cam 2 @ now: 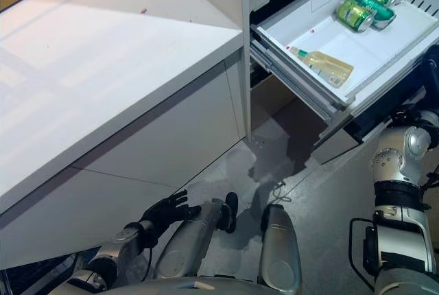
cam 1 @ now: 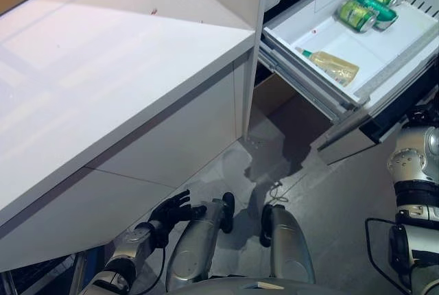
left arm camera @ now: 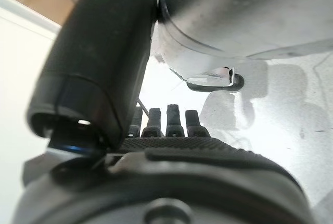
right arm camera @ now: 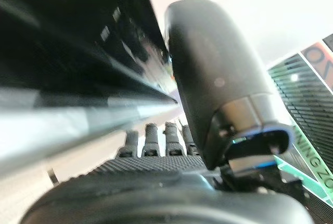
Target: Put drinks into fridge and close the fridge
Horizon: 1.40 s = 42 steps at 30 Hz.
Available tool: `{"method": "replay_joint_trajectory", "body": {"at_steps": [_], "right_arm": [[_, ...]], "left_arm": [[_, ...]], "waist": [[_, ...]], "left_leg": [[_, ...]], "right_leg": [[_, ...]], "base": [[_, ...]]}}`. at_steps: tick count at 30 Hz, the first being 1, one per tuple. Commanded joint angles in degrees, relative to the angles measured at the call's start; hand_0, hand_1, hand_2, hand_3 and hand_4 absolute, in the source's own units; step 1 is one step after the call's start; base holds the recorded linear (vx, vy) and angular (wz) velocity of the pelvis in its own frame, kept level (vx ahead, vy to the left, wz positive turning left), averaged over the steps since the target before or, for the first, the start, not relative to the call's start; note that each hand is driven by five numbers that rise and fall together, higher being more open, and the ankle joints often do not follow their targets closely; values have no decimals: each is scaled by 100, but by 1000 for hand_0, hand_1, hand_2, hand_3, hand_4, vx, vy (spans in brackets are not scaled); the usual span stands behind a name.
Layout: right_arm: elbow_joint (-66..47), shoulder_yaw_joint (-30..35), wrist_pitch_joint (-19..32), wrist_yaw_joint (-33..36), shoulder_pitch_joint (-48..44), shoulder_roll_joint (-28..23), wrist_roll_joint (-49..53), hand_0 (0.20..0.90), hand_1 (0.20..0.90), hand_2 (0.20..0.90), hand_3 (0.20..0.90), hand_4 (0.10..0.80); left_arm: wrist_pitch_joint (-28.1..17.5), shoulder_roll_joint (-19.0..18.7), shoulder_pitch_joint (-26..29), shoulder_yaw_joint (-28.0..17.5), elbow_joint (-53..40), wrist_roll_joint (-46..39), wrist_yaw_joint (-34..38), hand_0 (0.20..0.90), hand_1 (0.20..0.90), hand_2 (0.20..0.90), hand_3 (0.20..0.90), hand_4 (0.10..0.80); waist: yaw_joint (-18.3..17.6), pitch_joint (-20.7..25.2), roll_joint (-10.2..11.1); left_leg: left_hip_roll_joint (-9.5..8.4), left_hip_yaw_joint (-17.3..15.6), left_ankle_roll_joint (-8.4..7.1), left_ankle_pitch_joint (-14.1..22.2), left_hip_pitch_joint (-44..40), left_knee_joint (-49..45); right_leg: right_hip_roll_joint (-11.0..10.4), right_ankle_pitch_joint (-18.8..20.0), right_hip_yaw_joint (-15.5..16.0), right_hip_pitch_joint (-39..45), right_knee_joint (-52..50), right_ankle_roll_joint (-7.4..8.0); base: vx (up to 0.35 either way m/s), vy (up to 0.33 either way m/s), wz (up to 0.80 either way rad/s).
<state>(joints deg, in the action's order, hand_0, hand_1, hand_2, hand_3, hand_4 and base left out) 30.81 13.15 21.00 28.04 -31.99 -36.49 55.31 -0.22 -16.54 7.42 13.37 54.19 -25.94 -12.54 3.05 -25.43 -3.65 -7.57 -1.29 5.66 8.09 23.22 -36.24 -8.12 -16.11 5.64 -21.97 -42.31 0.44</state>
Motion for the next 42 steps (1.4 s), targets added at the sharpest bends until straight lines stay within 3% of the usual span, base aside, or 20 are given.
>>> {"method": "replay_joint_trajectory", "body": {"at_steps": [1,5,15,17,19,20,22,25,27,30,31,33,37,42], "right_arm": [[-524,-375,30,-1349,-608,-179,80,900,900,900,900,800],[-760,-714,-237,-2584,-675,-79,399,900,900,900,900,800],[-951,-1342,-895,-3716,-1135,-283,286,900,900,900,900,800],[-858,-1502,-1402,-4051,-1303,-347,237,900,900,900,900,800],[-659,-1887,-2689,-4823,-1575,-474,484,900,900,900,900,800],[-622,-1960,-3099,-5108,-1623,-497,148,900,900,900,900,800],[-652,-2599,-3066,-5342,-1819,-1016,115,900,900,900,900,800],[-721,-2675,-2555,-5062,-2045,-1310,454,900,900,900,900,800],[-809,-2345,-1739,-4018,-2200,-1251,389,900,900,900,900,800],[-1119,-1869,-1204,-2803,-2223,-1173,240,900,900,900,900,800],[-1340,-1546,-752,-2152,-2163,-1106,-148,900,900,900,900,800],[-2364,-975,-552,-1113,-1650,-962,-1711,900,900,900,900,800],[-3321,-284,-414,-521,-469,-1015,-3067,900,900,900,900,800],[-3414,565,214,-183,1121,-726,-2958,900,900,900,900,800]], "left_arm": [[137,-126,-589,105,224,114,358,900,900,900,900,800],[62,-166,-699,-11,246,96,249,900,900,900,900,800],[-108,-250,-863,-62,95,121,104,900,900,900,900,800],[-98,-284,-879,-56,69,99,107,900,900,900,900,800],[-69,-401,-898,-132,85,118,46,900,900,900,900,800],[-56,-426,-900,-152,84,76,52,900,900,900,900,800],[17,-641,-999,-334,49,148,-33,900,900,900,900,800],[68,-763,-1135,-478,119,200,3,900,900,900,900,800],[113,-776,-1238,-623,283,357,16,900,900,900,900,800],[93,-720,-1319,-689,492,463,25,900,900,900,900,800],[84,-639,-1376,-723,564,552,67,900,900,900,900,800],[114,-449,-1424,-802,707,513,146,900,900,900,900,800],[-15,-214,-1483,-1087,859,501,86,900,900,900,900,800],[-123,-128,-1436,-1215,947,668,17,900,900,900,900,800]], "waist": [[256,220,96],[353,168,111],[698,245,226],[779,287,247],[922,373,313],[947,387,327],[1052,516,452],[1076,683,595],[1073,855,679],[1017,1033,700],[961,1119,702],[768,1350,674],[445,1552,647],[62,1776,665]], "left_leg": [[-134,112,212,924,-368,-151],[-137,199,169,810,-381,-39],[-147,519,48,516,-635,517],[-147,604,22,439,-750,711],[-124,710,-28,306,-924,1010],[-121,729,-37,283,-956,1057],[-30,833,-99,122,-1152,1421],[45,929,-148,33,-1432,1771],[69,997,-170,6,-1691,2032],[103,994,-170,-31,-1874,2253],[111,969,-162,-6,-1962,2328],[143,843,-169,-82,-2102,2563],[184,585,-174,-108,-2295,2816],[273,242,-206,-115,-2437,3052]], "right_leg": [[106,-42,215,175,-89,-406],[108,-27,275,184,-88,-419],[63,41,500,505,182,-336],[57,70,560,642,325,-304],[41,119,664,849,553,-249],[38,131,684,888,598,-237],[61,272,794,1157,1011,-135],[123,403,836,1467,1470,-37],[171,531,807,1727,1856,55],[221,691,753,1903,2183,128],[246,712,692,1981,2313,157],[302,856,588,2077,2706,191],[337,984,428,2153,3035,247],[454,1075,210,2195,3367,267]], "base": [[26,39,11],[2,16,-1],[20,1,13],[51,-10,31],[62,-35,25],[54,-60,30],[67,-79,24],[81,-45,7],[105,-12,16],[61,27,-2],[46,59,-9],[31,99,-8],[5,71,-26],[-36,10,-34]]}}
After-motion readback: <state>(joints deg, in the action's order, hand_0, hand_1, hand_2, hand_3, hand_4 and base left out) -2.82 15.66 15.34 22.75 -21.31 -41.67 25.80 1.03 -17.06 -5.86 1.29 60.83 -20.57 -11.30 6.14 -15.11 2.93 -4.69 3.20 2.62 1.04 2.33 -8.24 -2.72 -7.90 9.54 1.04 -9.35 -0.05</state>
